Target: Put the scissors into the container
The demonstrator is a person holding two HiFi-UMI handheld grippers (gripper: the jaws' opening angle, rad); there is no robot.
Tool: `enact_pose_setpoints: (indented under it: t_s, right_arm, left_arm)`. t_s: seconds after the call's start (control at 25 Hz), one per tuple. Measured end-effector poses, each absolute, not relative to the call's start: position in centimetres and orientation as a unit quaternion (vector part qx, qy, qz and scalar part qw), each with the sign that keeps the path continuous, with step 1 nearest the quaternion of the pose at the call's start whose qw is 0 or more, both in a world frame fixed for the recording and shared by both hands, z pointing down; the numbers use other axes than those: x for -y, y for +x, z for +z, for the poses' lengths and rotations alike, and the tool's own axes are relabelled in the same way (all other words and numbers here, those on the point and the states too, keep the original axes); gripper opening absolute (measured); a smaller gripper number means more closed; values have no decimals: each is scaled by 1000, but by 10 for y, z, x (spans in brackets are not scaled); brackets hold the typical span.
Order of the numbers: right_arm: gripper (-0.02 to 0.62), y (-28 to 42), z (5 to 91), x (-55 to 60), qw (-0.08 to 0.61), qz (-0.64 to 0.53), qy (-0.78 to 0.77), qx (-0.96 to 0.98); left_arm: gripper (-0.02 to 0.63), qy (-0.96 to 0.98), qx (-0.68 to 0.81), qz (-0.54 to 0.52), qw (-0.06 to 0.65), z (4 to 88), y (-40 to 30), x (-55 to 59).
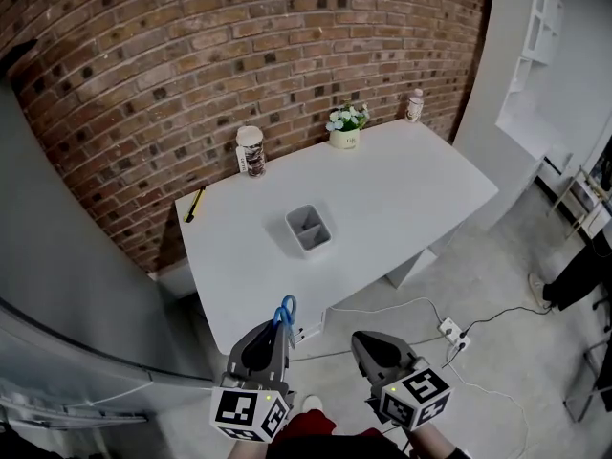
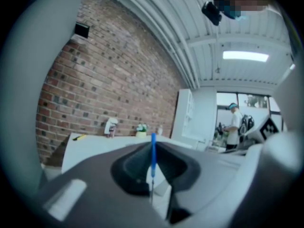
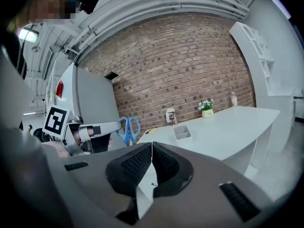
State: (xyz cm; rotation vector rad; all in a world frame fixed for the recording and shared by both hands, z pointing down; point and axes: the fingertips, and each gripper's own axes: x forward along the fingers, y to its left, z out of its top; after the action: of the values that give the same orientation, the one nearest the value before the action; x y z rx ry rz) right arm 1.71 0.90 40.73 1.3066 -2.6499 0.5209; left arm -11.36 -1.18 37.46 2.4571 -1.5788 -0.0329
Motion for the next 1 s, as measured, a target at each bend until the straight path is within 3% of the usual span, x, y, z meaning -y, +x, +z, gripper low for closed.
enact_pose_setpoints:
  t_s: [1.0]
  right_arm:
    - [8,18,405,107,64,165,457,872]
  left_arm:
    - [25,841,531,-22,102,372,-124,133]
